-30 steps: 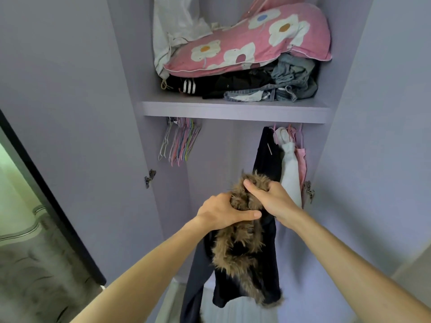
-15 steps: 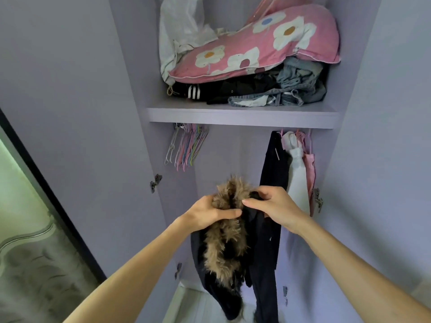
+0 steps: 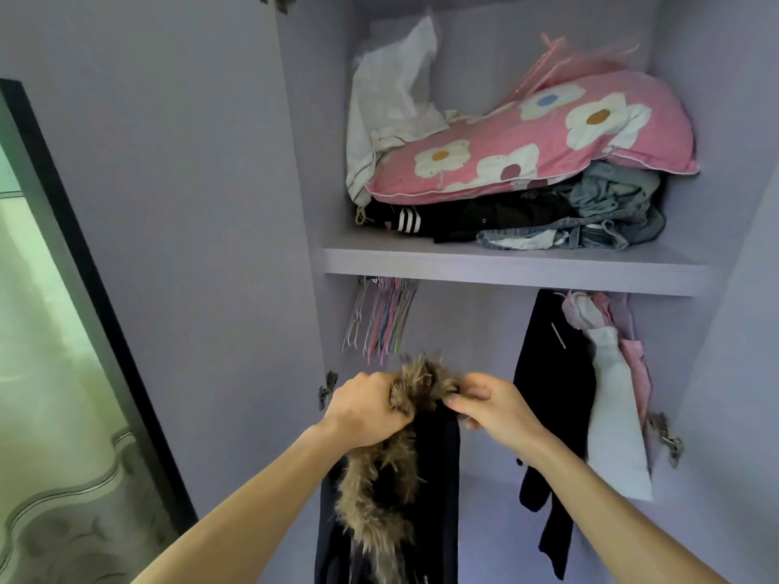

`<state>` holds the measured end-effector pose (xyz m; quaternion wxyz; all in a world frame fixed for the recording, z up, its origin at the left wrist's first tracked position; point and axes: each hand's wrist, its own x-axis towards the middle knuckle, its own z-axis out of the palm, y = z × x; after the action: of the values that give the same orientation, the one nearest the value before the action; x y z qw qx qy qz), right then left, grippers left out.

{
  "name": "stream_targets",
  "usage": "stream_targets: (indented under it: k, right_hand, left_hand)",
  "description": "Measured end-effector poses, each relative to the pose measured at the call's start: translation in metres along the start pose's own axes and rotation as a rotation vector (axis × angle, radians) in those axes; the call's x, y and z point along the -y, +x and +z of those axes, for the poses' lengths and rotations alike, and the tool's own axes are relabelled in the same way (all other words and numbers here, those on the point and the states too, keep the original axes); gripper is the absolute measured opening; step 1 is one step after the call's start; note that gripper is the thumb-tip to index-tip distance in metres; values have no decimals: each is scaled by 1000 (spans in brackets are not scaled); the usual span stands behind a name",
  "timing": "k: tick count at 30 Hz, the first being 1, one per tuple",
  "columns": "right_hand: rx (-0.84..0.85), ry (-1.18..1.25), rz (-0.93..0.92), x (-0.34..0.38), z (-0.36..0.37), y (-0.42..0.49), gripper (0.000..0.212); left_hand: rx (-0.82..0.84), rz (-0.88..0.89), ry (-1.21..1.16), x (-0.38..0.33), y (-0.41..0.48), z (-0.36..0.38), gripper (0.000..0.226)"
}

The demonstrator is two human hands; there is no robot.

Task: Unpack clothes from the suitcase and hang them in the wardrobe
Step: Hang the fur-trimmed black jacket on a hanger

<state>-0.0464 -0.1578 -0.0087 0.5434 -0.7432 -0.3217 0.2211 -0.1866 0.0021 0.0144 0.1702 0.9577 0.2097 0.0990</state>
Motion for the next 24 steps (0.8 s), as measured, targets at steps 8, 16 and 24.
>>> stream_targets:
  k: [8, 16, 24]
  right_hand:
    - [-78, -127, 90, 6, 54, 104, 13]
    - [-181, -466, 137, -13, 90, 237, 37]
    - [-248, -395, 175, -66, 137, 333, 60]
  left_hand:
    - [-218, 50, 669, 92, 53, -51, 38]
    - [-318, 1, 1066, 190, 105, -61, 62]
    - [-343, -56, 1333, 208, 116, -54, 60]
